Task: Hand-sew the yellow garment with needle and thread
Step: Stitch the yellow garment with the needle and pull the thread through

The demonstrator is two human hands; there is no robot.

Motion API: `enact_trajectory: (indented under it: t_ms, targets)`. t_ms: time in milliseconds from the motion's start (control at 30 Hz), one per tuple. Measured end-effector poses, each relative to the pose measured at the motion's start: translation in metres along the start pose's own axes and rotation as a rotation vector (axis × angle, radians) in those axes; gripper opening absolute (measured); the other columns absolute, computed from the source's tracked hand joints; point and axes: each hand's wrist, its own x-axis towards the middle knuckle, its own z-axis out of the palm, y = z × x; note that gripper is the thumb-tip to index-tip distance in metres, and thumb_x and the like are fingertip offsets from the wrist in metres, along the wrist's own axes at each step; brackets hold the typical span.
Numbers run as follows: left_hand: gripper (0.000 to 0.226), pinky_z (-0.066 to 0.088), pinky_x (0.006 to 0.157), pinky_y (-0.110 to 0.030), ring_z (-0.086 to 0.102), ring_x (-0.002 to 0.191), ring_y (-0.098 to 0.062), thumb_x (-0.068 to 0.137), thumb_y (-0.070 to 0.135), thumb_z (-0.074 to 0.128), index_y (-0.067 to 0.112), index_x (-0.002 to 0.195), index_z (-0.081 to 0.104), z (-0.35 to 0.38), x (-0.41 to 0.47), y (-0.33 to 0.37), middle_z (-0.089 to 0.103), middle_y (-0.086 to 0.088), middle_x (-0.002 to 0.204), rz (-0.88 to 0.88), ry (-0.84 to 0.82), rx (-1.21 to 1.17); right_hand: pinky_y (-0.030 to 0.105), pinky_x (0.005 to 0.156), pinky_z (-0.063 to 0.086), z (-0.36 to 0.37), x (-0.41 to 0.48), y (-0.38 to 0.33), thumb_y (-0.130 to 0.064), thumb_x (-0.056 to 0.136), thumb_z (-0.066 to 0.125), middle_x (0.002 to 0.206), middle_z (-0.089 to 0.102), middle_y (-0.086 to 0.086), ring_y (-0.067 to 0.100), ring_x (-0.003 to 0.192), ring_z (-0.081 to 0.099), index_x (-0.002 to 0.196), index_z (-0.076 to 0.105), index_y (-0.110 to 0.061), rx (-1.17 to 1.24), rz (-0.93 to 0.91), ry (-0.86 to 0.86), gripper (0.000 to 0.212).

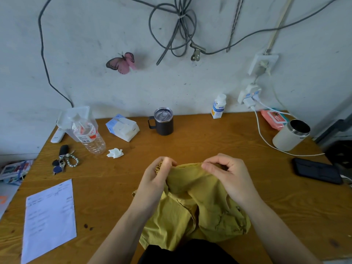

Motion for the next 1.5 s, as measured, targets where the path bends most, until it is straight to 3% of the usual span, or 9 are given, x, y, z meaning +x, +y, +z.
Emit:
enact_trajectory:
  t_ms: [100, 167, 300, 600, 800, 967, 1067, 1233, 1500]
  targets:
    - [0.033, 0.051, 0.058, -0.018, 0.065, 0.067, -0.006, 0.063, 0.036, 0.083, 0.018, 0.086, 0.067, 0.001, 0.001, 0.0, 0.068, 0.01, 0.072, -0.053, -0.114, -0.014, 0.009, 0.067, 0.042, 0.001, 0.001, 0.0, -0.034, 0.075, 0.066, 0.076, 0.067, -0.013, 0.002, 0.074, 0.061, 0.076, 0.071, -0.033, -0.011, 0.003, -0.007, 0.005]
    - [0.027, 0.051, 0.058, -0.016, 0.068, 0.068, -0.005, 0.055, 0.032, 0.084, 0.025, 0.078, 0.073, 0.004, 0.002, 0.0, 0.072, 0.009, 0.073, -0.091, -0.116, -0.01, 0.009, 0.066, 0.041, 0.003, 0.0, 0.0, -0.027, 0.078, 0.069, 0.076, 0.066, -0.014, 0.002, 0.072, 0.059, 0.075, 0.07, -0.034, -0.028, -0.002, -0.024, 0.007]
    - [0.008, 0.051, 0.058, -0.016, 0.067, 0.064, -0.007, 0.065, 0.031, 0.074, 0.023, 0.067, 0.076, 0.01, 0.002, -0.001, 0.073, 0.004, 0.068, -0.117, -0.072, -0.076, 0.009, 0.064, 0.04, 0.007, -0.002, 0.0, -0.021, 0.08, 0.069, 0.074, 0.064, -0.014, 0.001, 0.07, 0.057, 0.074, 0.069, -0.034, -0.036, -0.002, -0.045, 0.014]
    - [0.017, 0.048, 0.068, -0.025, 0.056, 0.073, -0.014, 0.089, 0.02, 0.061, 0.013, 0.074, 0.061, 0.011, 0.003, -0.006, 0.06, 0.001, 0.073, -0.064, -0.079, -0.026, 0.007, 0.069, 0.044, 0.0, -0.004, 0.005, -0.021, 0.082, 0.069, 0.082, 0.07, -0.017, -0.004, 0.081, 0.061, 0.083, 0.07, -0.032, -0.066, 0.097, -0.086, 0.011]
    - [0.026, 0.053, 0.077, -0.038, 0.061, 0.08, -0.024, 0.1, 0.02, 0.046, 0.009, 0.081, 0.062, 0.019, 0.004, -0.012, 0.064, -0.008, 0.08, -0.193, -0.078, -0.035, 0.003, 0.071, 0.042, -0.002, -0.006, 0.011, -0.023, 0.085, 0.065, 0.08, 0.068, -0.022, -0.008, 0.084, 0.059, 0.083, 0.066, -0.039, -0.103, 0.118, -0.101, 0.016]
    - [0.023, 0.057, 0.076, -0.036, 0.069, 0.08, -0.027, 0.085, 0.037, 0.063, 0.016, 0.082, 0.071, 0.023, 0.004, -0.012, 0.071, -0.011, 0.083, -0.235, -0.194, -0.094, 0.012, 0.073, 0.047, -0.002, -0.009, 0.015, -0.025, 0.085, 0.064, 0.082, 0.068, -0.022, -0.004, 0.084, 0.061, 0.082, 0.067, -0.038, -0.087, 0.154, -0.097, 0.014]
    - [0.016, 0.058, 0.07, -0.032, 0.071, 0.078, -0.027, 0.072, 0.026, 0.077, 0.013, 0.081, 0.074, 0.025, 0.005, -0.016, 0.074, -0.014, 0.083, -0.265, -0.195, -0.037, 0.017, 0.075, 0.049, 0.0, -0.014, 0.017, -0.025, 0.085, 0.064, 0.081, 0.068, -0.019, -0.002, 0.083, 0.062, 0.081, 0.067, -0.039, -0.091, 0.152, -0.107, 0.014]
    - [0.012, 0.059, 0.079, -0.044, 0.071, 0.08, -0.036, 0.08, 0.017, 0.074, 0.005, 0.081, 0.076, 0.02, 0.005, -0.027, 0.074, -0.021, 0.085, -0.397, -0.181, -0.013, 0.023, 0.078, 0.051, 0.006, -0.027, 0.031, -0.029, 0.083, 0.066, 0.081, 0.066, -0.011, 0.002, 0.081, 0.061, 0.079, 0.063, -0.035, -0.169, 0.228, -0.153, 0.008]
    - [0.012, 0.06, 0.067, -0.032, 0.074, 0.079, -0.028, 0.084, 0.017, 0.07, 0.009, 0.082, 0.079, 0.027, 0.01, -0.052, 0.077, -0.014, 0.086, -0.658, -0.232, 0.03, 0.008, 0.066, 0.044, 0.007, -0.041, 0.067, -0.028, 0.087, 0.062, 0.081, 0.065, -0.014, -0.003, 0.078, 0.061, 0.085, 0.066, -0.031, -0.057, 0.434, -0.244, 0.005]
